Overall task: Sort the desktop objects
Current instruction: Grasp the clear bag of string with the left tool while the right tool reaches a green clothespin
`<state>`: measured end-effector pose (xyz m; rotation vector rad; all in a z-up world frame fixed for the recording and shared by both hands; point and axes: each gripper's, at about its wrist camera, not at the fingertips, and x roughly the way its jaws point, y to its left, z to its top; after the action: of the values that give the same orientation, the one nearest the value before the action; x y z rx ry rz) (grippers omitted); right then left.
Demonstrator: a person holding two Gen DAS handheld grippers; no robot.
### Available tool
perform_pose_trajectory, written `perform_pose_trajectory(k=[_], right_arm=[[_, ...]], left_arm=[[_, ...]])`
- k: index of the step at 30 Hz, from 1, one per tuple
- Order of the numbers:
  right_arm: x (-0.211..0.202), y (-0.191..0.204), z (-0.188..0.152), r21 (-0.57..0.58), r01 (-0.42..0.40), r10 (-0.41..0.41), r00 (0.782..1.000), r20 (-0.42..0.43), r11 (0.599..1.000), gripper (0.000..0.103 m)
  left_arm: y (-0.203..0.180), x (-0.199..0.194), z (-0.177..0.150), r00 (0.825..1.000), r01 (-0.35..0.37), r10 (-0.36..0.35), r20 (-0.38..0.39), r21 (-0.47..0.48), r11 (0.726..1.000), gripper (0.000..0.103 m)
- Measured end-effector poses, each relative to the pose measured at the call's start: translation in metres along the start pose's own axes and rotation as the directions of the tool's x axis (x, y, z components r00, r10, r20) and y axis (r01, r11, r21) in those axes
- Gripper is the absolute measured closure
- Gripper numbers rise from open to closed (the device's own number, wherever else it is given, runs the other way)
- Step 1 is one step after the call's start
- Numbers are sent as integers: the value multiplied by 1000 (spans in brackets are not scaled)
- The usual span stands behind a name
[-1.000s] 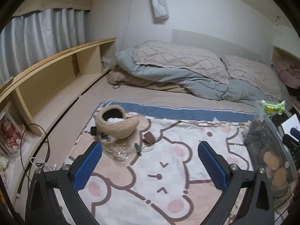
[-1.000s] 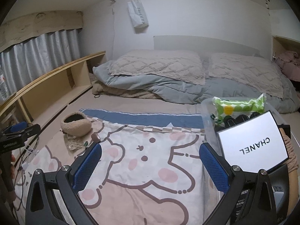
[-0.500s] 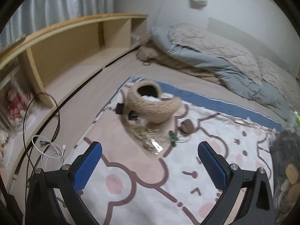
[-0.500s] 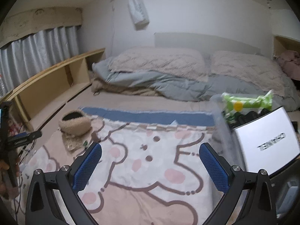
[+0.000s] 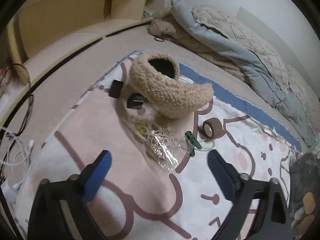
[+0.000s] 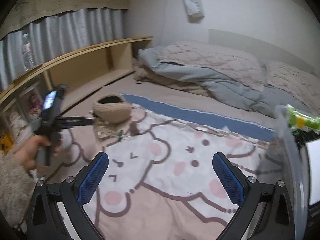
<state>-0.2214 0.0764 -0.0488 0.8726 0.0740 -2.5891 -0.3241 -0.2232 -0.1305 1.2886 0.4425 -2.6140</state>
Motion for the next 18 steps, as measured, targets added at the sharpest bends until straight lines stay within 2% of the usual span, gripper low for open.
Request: perform_pose_trajectory(k=[3, 8, 10, 12, 13, 14, 15, 17, 18], right_arm=[[13, 5, -2, -24, -39, 38, 999, -31, 999, 0], [44, 7, -9, -31, -6, 4, 997, -72, 1000, 0], [59, 6, -11, -29, -21, 18, 995, -98, 999, 0], [72, 6, -14, -26, -24, 20, 993, -120, 999, 0], [80, 6, -16, -18, -27, 25, 991, -128, 999, 0], [86, 6, -17, -3, -38, 37, 991, -129, 999, 0], [93, 6, -18, 13, -45, 46, 991, -124, 999, 0], [107, 10, -18, 21, -52, 54, 991, -125, 998, 0], [116, 14, -18, 17, -59, 60, 990, -131, 998, 0]], left_arm=[[-1, 15, -1, 1000, 18, -18, -9, 18, 1000, 11], [12, 42, -3, 995, 87, -89, -44, -40, 995, 25], [14, 47, -5, 993, 111, -113, -44, -48, 993, 28], [14, 52, -7, 990, 128, -130, -48, -47, 991, 37], [14, 54, -8, 990, 129, -131, -49, -48, 991, 48], [15, 56, -9, 990, 128, -130, -51, -52, 990, 55], [16, 59, -9, 990, 129, -132, -52, -59, 990, 56], [22, 61, -10, 988, 146, -149, -45, -77, 986, 69], [25, 62, -10, 986, 154, -158, -43, -87, 984, 69]])
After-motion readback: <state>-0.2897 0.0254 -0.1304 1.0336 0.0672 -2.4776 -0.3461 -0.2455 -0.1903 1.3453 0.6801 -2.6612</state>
